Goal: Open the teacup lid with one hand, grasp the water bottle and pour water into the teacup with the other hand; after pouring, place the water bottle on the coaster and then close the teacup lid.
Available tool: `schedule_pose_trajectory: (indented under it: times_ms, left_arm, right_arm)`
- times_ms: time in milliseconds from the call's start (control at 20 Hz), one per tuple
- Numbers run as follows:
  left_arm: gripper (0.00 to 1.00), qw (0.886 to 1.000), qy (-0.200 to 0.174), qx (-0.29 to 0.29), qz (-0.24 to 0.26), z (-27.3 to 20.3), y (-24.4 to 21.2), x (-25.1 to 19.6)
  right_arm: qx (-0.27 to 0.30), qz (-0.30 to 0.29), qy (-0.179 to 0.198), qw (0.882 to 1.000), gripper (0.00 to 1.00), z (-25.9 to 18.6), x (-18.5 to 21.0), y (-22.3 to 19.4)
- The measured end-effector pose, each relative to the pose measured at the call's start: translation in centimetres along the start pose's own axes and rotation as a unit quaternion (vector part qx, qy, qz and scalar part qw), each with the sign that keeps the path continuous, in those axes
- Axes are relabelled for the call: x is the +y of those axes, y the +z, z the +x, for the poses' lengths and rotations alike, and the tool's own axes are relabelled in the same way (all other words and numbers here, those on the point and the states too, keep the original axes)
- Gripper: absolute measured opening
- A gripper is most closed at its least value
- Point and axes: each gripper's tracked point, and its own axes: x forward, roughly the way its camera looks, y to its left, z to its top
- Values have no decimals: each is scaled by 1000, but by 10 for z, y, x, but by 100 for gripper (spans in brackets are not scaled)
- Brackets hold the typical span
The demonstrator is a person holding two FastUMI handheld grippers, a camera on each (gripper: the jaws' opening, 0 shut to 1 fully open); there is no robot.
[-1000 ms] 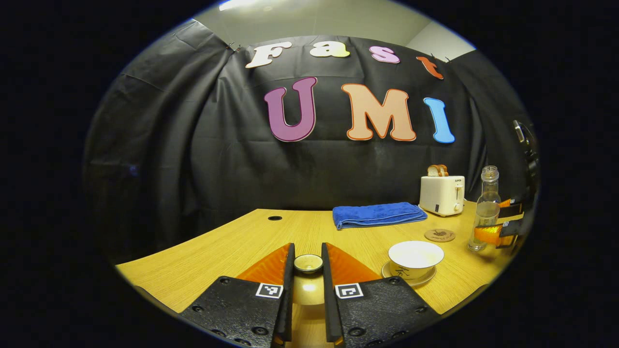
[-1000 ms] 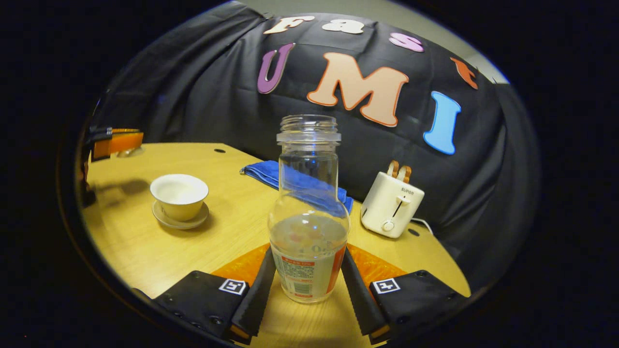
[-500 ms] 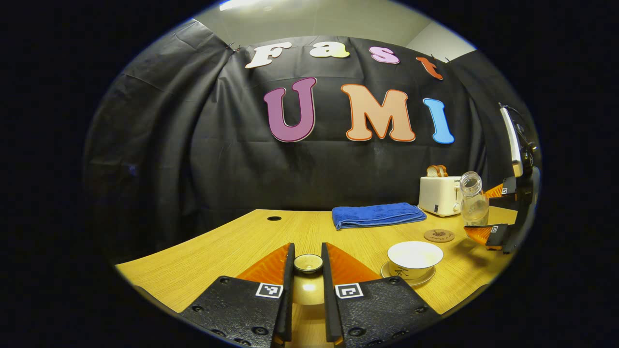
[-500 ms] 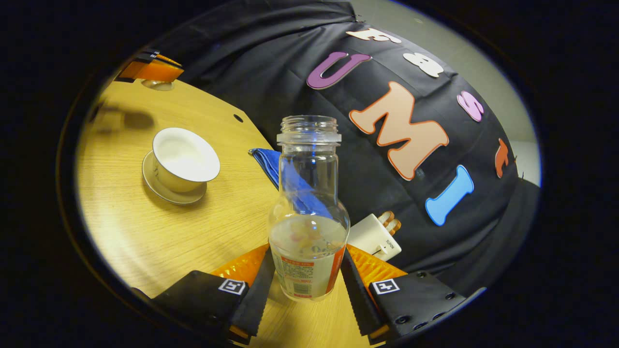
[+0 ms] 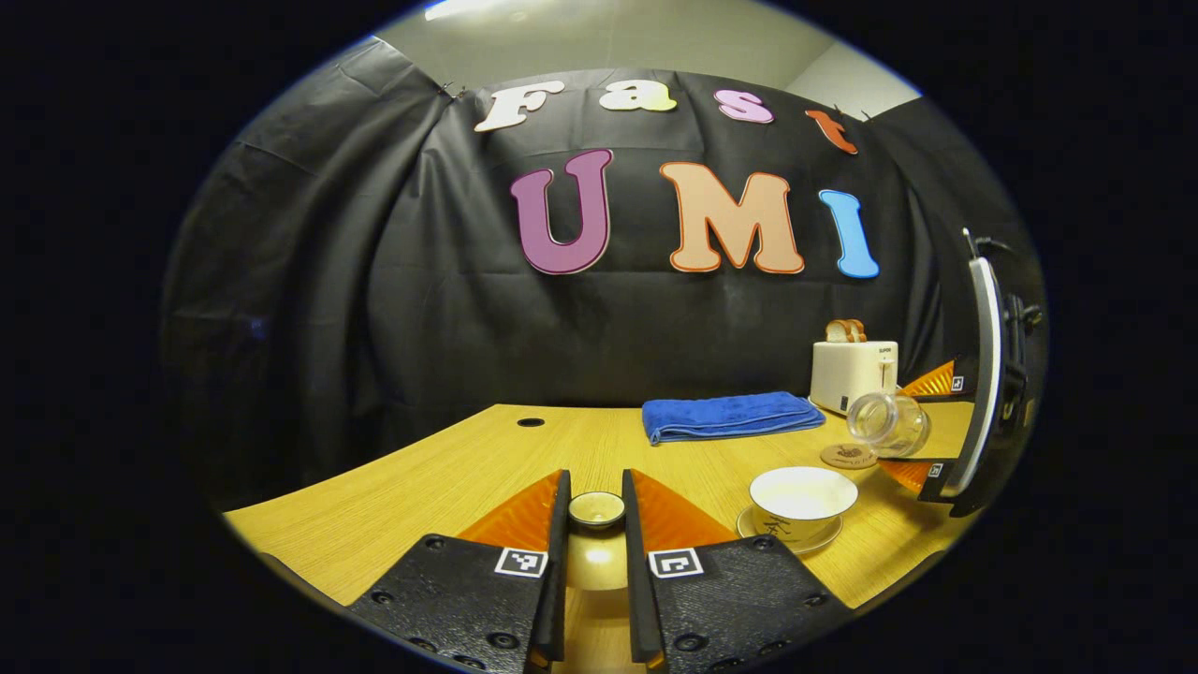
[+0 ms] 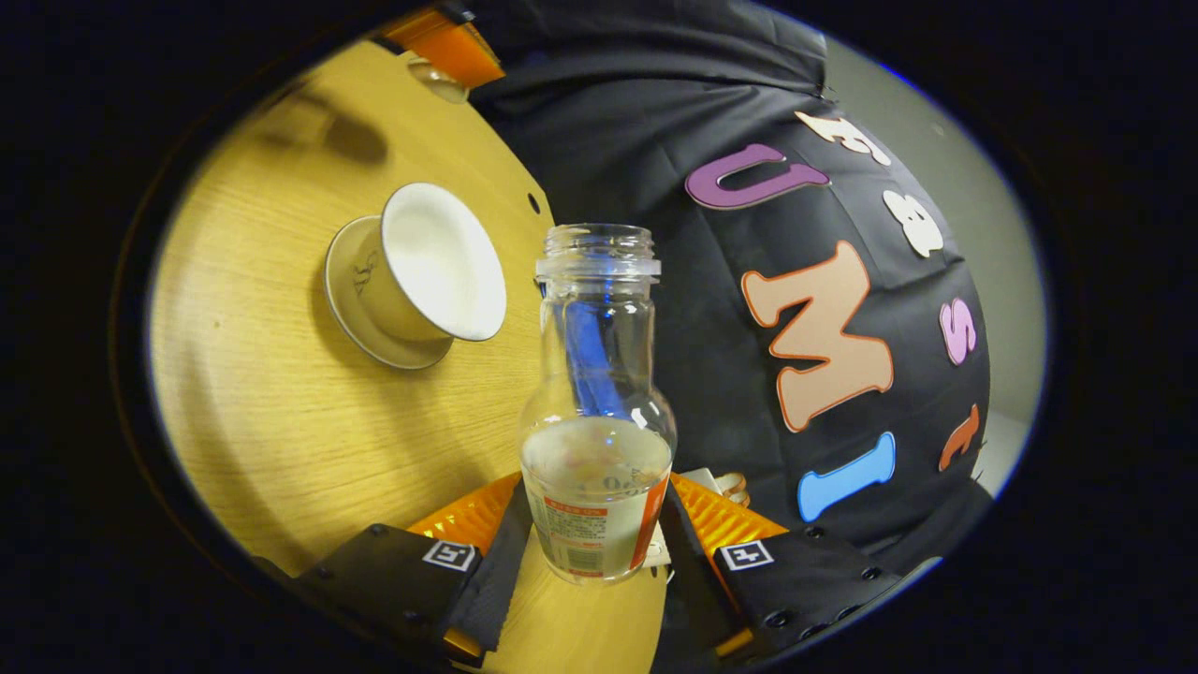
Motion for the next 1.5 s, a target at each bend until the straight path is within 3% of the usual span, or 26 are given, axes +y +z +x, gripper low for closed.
schedule_pose_trajectory:
  times_ms: [450, 1200, 1500]
  left_arm:
    - [24, 1000, 8, 1, 0, -1, -1, 4]
    - [24, 1000, 10, 1, 0, 0, -2, 4]
    - [24, 1000, 8, 0, 0, 0, -1, 3]
  right_arm:
    - [-7, -133, -40, 990, 78, 7, -11, 6]
    - [-7, -244, -65, 968, 77, 13, -30, 20]
    - [-22, -278, -92, 956, 78, 12, -41, 28]
